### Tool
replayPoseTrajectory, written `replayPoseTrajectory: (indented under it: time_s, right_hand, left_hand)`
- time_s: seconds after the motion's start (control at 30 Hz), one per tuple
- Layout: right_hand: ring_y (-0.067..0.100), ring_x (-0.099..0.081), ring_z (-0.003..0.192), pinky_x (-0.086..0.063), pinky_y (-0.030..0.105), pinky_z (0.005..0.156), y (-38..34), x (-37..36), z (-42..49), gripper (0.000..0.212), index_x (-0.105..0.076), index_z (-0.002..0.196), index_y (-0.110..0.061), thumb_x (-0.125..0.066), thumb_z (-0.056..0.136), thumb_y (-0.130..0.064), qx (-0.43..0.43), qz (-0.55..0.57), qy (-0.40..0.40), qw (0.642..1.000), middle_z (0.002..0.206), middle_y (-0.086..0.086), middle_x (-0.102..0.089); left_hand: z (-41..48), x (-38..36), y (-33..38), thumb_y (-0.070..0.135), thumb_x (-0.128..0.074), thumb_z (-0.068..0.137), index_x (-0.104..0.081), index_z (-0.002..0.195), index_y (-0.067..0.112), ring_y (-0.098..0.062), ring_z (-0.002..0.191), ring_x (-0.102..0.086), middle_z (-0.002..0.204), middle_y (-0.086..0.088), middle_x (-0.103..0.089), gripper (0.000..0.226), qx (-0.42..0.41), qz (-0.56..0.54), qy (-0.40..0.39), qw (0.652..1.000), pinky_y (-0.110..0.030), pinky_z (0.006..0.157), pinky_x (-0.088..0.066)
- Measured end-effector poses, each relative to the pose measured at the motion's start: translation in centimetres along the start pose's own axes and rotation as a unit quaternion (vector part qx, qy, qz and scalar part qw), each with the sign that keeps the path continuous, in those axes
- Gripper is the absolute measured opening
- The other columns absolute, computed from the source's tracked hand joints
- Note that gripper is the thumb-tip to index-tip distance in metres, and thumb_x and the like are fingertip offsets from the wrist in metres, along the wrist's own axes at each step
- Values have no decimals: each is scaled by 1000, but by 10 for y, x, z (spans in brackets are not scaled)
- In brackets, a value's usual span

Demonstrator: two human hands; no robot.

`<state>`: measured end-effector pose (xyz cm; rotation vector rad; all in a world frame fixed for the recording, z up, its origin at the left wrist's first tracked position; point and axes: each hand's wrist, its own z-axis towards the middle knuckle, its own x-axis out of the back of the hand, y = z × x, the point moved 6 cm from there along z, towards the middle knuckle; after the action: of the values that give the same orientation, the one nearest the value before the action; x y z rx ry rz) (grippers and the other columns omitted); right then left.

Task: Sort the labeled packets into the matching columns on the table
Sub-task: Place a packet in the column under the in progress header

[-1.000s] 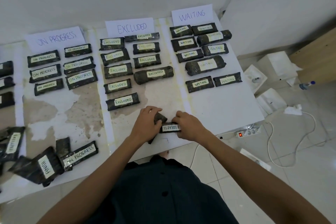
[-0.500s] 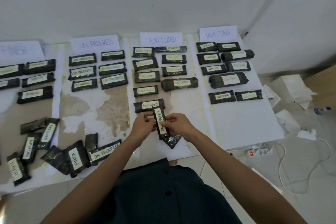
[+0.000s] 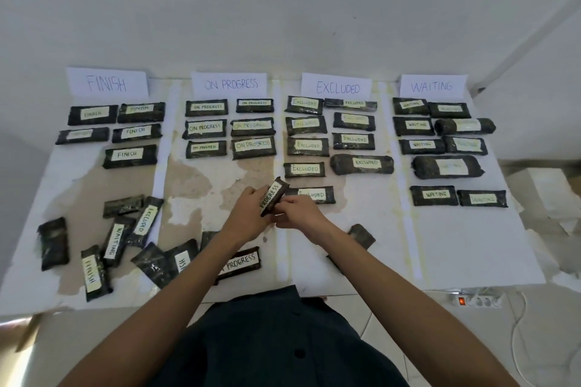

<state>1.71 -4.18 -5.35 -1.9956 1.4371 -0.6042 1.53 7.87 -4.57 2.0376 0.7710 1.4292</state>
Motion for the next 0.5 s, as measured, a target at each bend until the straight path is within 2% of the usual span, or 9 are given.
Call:
replayPoseTrajectory:
  time_s: [0.07,0.13,0.2,0.27,0.37,0.5]
  right_hand:
    - [22,-66,81,-53,29,75,-6,-1,5,19,-68,100,-3,-53,88,-6,11,-40,17,999,95,12,-69]
    - [21,-65,92,-52,31,84,-10,6,12,27,-64,112,-4,-54,89,-13,42,-127,62,989,103,9,-68]
    - [21,-60,106,-47,28,88,-15,13,17,37,-57,126,-5,-54,90,-17,82,-223,93,967,114,7,-64]
    - [23,-58,109,-47,31,92,-20,15,23,41,-54,128,-5,-55,89,-16,130,-286,114,942,118,9,-63]
    - [27,-52,112,-46,40,95,-23,14,35,41,-53,128,-6,-54,88,-16,172,-366,129,905,120,12,-59]
    - [29,-45,121,-39,39,103,-27,7,56,46,-48,133,-7,-53,88,-14,201,-426,118,874,130,13,-52]
  left_hand:
    - [9,11,-7,4,-71,73,-50,129,17,-19,91,-48,101,-8,-50,62,-4,20,12,1000,-21,77,-37]
    - [21,22,-16,0,-72,70,-49,130,11,-25,100,-50,109,-11,-53,65,0,60,29,998,-32,88,-42]
    - [37,29,-23,-3,-71,69,-52,128,8,-32,103,-50,113,-13,-57,63,-18,126,44,991,-39,88,-42]
    - [54,32,-28,-6,-65,71,-57,122,8,-33,99,-51,111,-13,-61,53,-39,166,44,984,-39,85,-42]
    - [78,29,-37,-9,-61,73,-60,115,8,-33,101,-51,108,-13,-60,45,-53,163,32,985,-39,87,-43]
    - [104,27,-56,-9,-65,69,-59,117,8,-33,100,-51,106,-15,-54,51,-50,148,24,987,-42,87,-46]
